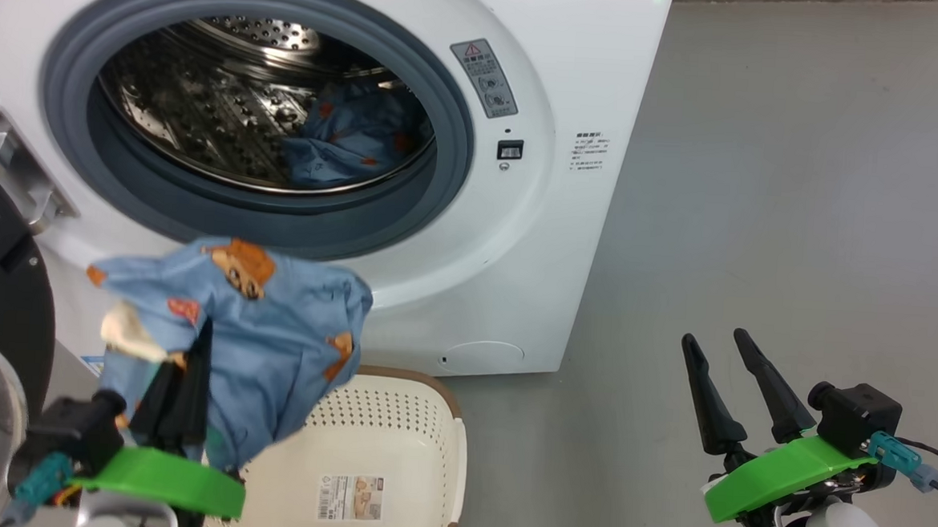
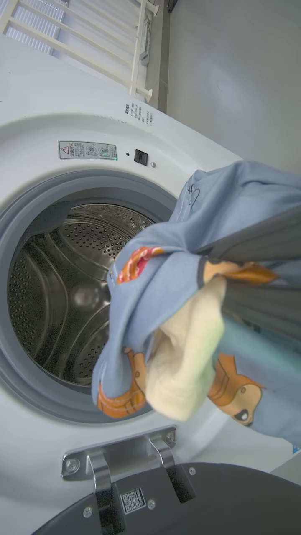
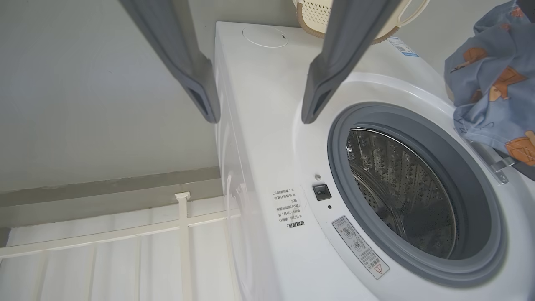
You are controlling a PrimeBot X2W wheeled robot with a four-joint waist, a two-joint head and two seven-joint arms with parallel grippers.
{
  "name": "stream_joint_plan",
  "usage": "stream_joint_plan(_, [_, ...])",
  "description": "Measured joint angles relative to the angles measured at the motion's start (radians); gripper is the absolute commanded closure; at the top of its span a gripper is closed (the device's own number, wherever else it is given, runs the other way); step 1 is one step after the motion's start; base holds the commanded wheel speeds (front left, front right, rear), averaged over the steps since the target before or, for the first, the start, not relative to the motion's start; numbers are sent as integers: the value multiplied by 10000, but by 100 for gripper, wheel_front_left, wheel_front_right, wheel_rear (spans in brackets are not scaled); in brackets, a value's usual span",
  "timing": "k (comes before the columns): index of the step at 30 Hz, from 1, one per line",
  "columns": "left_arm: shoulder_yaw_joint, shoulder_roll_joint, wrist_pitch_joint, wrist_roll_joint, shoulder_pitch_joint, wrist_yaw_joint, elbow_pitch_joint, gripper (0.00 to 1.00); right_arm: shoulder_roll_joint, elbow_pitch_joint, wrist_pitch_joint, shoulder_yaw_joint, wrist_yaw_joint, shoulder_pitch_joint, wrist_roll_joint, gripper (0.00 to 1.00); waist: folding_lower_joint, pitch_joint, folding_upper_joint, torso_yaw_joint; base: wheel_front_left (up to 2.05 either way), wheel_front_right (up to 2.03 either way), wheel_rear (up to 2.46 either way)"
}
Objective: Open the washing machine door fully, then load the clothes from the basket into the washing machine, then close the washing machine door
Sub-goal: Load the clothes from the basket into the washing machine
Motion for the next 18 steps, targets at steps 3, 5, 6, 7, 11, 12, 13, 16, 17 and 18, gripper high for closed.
stream_joint_plan(3, [-15,17,61,65,-601,-75,125,100,21,-8,0,17,0,-7,-48,0,0,122,0,-69,0,0,0])
stream_joint_plan(5, [-42,19,123,67,-1014,-136,272,100,36,-23,0,13,0,-13,-81,0,0,215,0,-137,0,0,0])
stream_joint_plan(6, [-56,19,159,67,-1213,-174,357,100,46,-35,0,2,0,-18,-90,0,0,269,0,-171,0,0,0])
stream_joint_plan(7, [-71,13,176,67,-1423,-190,456,100,58,-52,0,-4,0,-26,-98,0,0,328,0,-208,0,0,0])
stream_joint_plan(11, [-138,2,267,77,-2605,-531,1283,100,128,-207,0,-12,0,-254,-205,0,0,693,0,-398,0,0,0])
stream_joint_plan(12, [-159,-19,270,92,-2875,-604,1463,100,130,-251,0,-17,0,-299,-232,0,0,779,0,-438,0,0,0])
stream_joint_plan(13, [-190,-21,274,125,-3150,-625,1651,100,136,-263,0,-19,0,-345,-245,0,0,864,0,-478,0,0,0])
stream_joint_plan(16, [-182,-48,274,167,-4011,-779,2176,100,155,-336,0,-29,0,-477,-245,0,0,1137,0,-603,0,0,0])
stream_joint_plan(17, [-174,-73,274,165,-4324,-792,2368,100,171,-359,0,-35,0,-500,-245,0,0,1236,0,-645,0,0,0])
stream_joint_plan(18, [-157,-111,274,165,-4632,-855,2589,100,188,-364,0,-38,0,-517,-245,0,0,1335,0,-686,0,0,0])
